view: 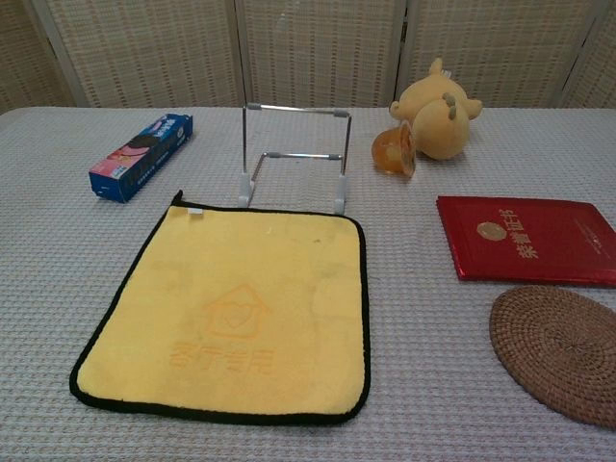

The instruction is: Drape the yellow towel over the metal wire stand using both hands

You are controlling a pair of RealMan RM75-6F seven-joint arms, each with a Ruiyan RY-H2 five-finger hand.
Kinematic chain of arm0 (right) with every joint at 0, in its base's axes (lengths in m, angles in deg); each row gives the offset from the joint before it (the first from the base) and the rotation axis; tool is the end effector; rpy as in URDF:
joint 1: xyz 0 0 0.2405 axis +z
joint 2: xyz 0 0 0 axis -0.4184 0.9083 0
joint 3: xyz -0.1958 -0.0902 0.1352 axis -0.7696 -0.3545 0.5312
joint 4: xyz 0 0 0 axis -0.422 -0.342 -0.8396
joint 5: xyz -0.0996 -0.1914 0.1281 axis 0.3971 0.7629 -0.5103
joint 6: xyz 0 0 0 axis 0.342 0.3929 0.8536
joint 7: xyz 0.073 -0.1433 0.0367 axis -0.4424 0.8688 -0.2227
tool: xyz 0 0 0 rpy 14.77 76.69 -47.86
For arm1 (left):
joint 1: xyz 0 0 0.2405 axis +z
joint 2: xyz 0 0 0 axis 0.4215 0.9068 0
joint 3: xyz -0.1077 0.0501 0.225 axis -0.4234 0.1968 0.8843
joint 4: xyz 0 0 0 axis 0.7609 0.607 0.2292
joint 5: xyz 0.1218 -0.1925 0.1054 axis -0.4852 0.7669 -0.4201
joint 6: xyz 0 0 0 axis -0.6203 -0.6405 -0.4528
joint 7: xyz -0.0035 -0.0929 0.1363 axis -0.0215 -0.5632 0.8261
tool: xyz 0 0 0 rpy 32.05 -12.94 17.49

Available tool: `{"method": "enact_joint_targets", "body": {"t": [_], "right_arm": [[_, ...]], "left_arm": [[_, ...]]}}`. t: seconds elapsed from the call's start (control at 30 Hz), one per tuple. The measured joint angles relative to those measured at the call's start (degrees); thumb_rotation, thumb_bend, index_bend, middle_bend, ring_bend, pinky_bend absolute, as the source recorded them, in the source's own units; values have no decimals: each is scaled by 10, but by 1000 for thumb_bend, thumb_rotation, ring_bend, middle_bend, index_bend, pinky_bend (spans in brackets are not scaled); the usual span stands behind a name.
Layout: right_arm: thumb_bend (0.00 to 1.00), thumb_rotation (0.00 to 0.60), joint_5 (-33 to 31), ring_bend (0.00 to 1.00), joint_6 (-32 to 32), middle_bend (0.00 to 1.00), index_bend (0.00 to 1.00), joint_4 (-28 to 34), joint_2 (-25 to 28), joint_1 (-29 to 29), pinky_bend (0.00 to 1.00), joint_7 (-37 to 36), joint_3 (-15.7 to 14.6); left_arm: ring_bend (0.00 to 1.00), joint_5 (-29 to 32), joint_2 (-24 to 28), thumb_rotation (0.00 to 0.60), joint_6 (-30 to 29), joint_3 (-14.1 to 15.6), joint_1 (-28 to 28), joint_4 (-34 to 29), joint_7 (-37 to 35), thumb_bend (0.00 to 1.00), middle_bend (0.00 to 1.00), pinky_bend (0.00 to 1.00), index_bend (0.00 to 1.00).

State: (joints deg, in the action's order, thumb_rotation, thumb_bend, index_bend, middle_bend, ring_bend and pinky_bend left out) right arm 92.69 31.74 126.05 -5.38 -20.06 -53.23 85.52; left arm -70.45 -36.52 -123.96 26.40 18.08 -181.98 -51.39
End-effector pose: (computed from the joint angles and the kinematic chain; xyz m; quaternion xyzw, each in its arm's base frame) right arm -0.3176 -0.2053 0.1216 0.6122 -0.3637 0.3747 0.5937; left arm -0.3168 0.2169 0.1166 -0.6272 -0.3400 -0.3551 0.6040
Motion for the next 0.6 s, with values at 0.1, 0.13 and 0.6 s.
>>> {"method": "enact_joint_targets", "body": {"t": [0.1, 0.13, 0.6], "right_arm": [[273, 600, 0, 233, 0, 312, 166, -1, -1, -1, 243, -2, -1], [274, 600, 1, 233, 1, 312, 166, -1, -1, -1, 243, -2, -1], [281, 600, 42, 233, 7, 325, 166, 3, 6, 6, 243, -14, -8]], "left_arm": [[194, -2, 1, 600, 2, 0, -2, 1, 0, 294, 192, 310, 161], [194, -2, 1, 600, 1, 0, -2, 2, -1, 293, 192, 310, 164], [434, -63, 17, 600, 13, 10, -28, 11, -27, 294, 418, 525, 252]]}}
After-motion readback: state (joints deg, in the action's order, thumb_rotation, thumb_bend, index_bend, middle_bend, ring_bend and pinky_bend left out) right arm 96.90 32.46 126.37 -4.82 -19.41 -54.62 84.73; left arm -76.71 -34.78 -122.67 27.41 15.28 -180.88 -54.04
